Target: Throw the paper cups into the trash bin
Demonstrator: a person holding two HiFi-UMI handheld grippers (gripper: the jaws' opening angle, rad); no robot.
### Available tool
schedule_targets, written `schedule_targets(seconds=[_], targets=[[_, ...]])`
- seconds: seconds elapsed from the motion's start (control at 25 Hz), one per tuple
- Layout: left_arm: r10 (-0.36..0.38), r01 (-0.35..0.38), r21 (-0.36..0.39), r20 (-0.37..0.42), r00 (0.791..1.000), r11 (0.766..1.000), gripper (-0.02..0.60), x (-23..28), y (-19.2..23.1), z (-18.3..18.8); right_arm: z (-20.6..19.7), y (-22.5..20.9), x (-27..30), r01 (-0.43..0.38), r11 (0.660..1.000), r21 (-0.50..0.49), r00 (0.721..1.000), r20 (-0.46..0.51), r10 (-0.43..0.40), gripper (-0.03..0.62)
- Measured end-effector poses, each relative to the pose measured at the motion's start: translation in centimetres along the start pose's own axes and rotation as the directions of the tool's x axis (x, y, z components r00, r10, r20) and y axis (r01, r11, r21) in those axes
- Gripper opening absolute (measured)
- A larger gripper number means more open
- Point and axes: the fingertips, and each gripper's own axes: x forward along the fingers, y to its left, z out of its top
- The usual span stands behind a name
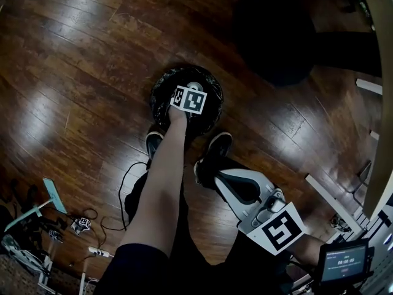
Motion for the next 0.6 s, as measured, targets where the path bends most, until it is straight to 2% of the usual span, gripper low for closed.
schedule_targets(seconds=[0.08,0.16,0.2,0.28,0.4,0.44,0.48,0.6], targets=[[0.012,-0.011,-0.020,0.016,1.000,1.000,0.111,-0.3,0.4,0.5,-0.2,0.0,-0.4,0.005,1.000,0.022,1.000,0.005,-0.005,0.011],[0.017,-0.014,-0.032,0.103,0.995,0.999,0.129,-1.5,0.5,2.1,-0.1,0.0,-0.9,0.014,0.999,0.035,1.000,0.015,-0.014,0.011],[0.018,-0.012,-0.037,0.172,0.985,0.999,0.129,-2.4,0.7,3.3,0.1,0.1,-1.0,0.015,0.999,0.042,1.000,0.022,-0.016,0.011],[0.008,0.008,-0.051,0.307,0.952,0.999,0.129,-4.3,0.7,5.3,0.7,0.5,-1.4,0.009,0.998,0.055,0.999,0.044,-0.011,0.011],[-0.025,0.043,-0.033,0.413,0.910,0.999,0.116,-6.8,0.1,7.4,1.0,1.1,-1.9,-0.002,0.999,0.053,0.999,0.052,0.000,0.011],[-0.036,0.046,-0.013,0.431,0.901,0.999,0.081,-7.6,-0.1,8.0,1.0,1.0,-2.0,0.000,0.998,0.055,0.999,0.046,-0.002,0.011],[-0.049,0.048,0.014,0.434,0.900,0.999,0.074,-8.2,-0.5,8.4,0.9,1.0,-2.1,0.004,0.998,0.062,0.999,0.038,-0.007,0.011],[-0.074,0.035,0.103,0.402,0.913,0.994,0.055,-10.7,-1.6,8.3,1.2,1.2,-2.6,0.023,0.997,0.073,0.999,0.041,-0.026,0.011]])
